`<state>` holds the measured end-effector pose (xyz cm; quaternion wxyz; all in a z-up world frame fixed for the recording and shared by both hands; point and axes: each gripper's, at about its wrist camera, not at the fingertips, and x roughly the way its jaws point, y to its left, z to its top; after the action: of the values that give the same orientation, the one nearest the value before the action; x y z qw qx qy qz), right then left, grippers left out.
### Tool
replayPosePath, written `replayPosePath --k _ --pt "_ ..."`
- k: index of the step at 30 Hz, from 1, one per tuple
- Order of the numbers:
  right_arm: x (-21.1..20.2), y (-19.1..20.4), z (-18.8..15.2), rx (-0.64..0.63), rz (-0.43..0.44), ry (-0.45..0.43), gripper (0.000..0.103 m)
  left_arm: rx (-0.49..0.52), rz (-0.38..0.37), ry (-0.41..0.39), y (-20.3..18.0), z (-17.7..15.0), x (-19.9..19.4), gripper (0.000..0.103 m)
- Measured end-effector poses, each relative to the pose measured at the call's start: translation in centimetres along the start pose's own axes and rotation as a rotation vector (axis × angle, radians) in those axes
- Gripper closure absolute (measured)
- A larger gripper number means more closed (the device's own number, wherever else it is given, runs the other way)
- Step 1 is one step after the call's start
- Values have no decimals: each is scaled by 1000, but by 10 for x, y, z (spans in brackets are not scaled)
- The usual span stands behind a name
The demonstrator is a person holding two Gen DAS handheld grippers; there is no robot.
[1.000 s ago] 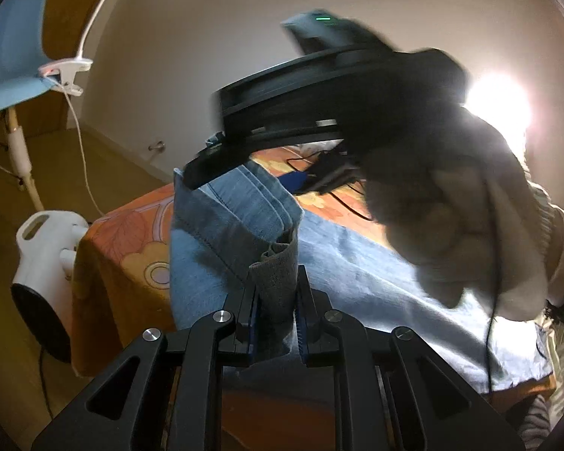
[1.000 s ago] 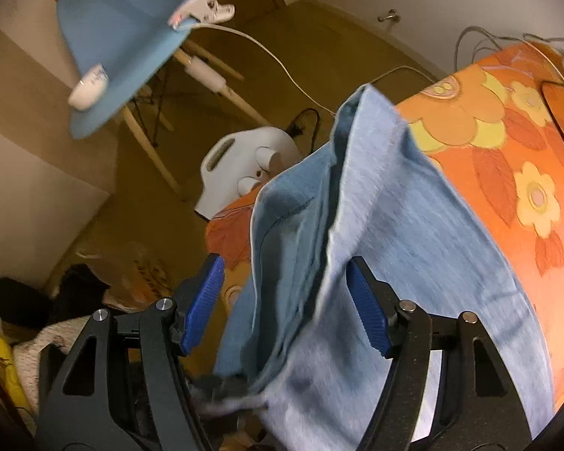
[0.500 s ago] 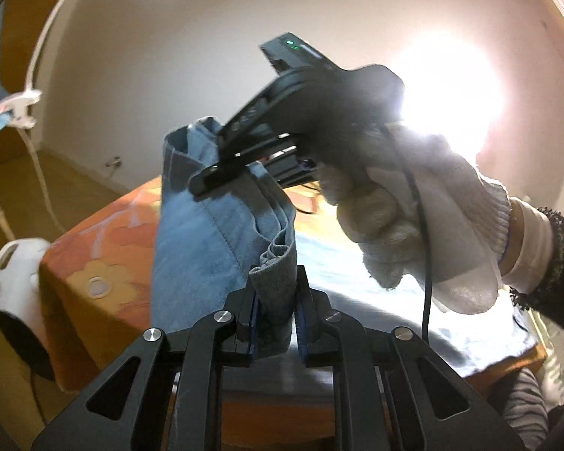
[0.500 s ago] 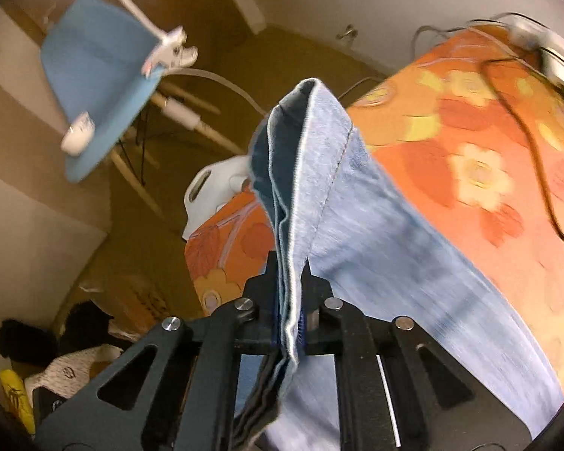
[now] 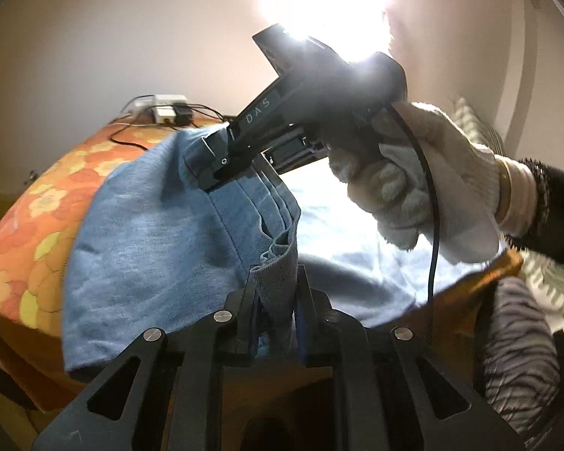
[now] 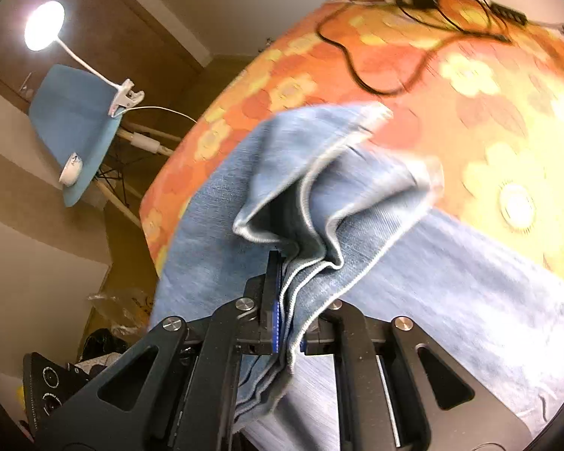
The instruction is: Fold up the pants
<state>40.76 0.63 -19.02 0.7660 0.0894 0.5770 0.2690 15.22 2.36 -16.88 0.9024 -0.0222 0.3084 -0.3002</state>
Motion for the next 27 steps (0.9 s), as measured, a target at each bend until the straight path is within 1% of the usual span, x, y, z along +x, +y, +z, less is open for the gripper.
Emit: replayPosePath --k 2,4,5,6,7,8,9,10,11,14,16,18,19,24,26,27 --pt "-2 -11 -5 17 26 6 93 10 -1 10 -5 0 0 90" --pt "-6 -17 -8 18 33 2 83 15 -4 23 -3 2 -1 90" --pt "-9 -19 -10 19 43 -5 68 19 -2 33 -5 1 -2 90" --pt "-13 -22 -12 27 59 -17 50 23 0 43 0 3 0 90" --pt "-19 -27 -13 42 83 -40 44 27 -6 60 0 4 1 89" --pt "-23 -30 -14 53 104 -57 41 32 -4 78 -2 2 1 87" --pt "-26 -31 -14 61 121 -66 41 38 -5 90 -3 -5 0 81" --pt "-30 -37 -14 76 143 -73 41 41 -8 99 -3 -8 0 77" --pt "-31 -38 -12 87 144 -75 41 46 -16 110 -5 -9 -3 74" --pt "-28 -46 -7 108 104 -68 41 49 -45 118 -13 -14 -15 73" --pt "-24 -50 -5 121 87 -62 41 42 -68 101 -15 -15 -24 72" --pt "-21 -52 -3 123 67 -66 41 47 -55 88 -17 -14 -29 72" --pt "-21 -55 -2 133 58 -70 41 71 -33 92 -20 -13 -27 72" --pt "-20 -76 4 229 113 -65 41 183 16 135 -38 -18 -1 72" --pt "-20 -80 6 249 115 -66 41 232 46 147 -44 -20 10 72" --pt "-19 -81 7 252 115 -64 41 238 48 147 -44 -20 12 72"
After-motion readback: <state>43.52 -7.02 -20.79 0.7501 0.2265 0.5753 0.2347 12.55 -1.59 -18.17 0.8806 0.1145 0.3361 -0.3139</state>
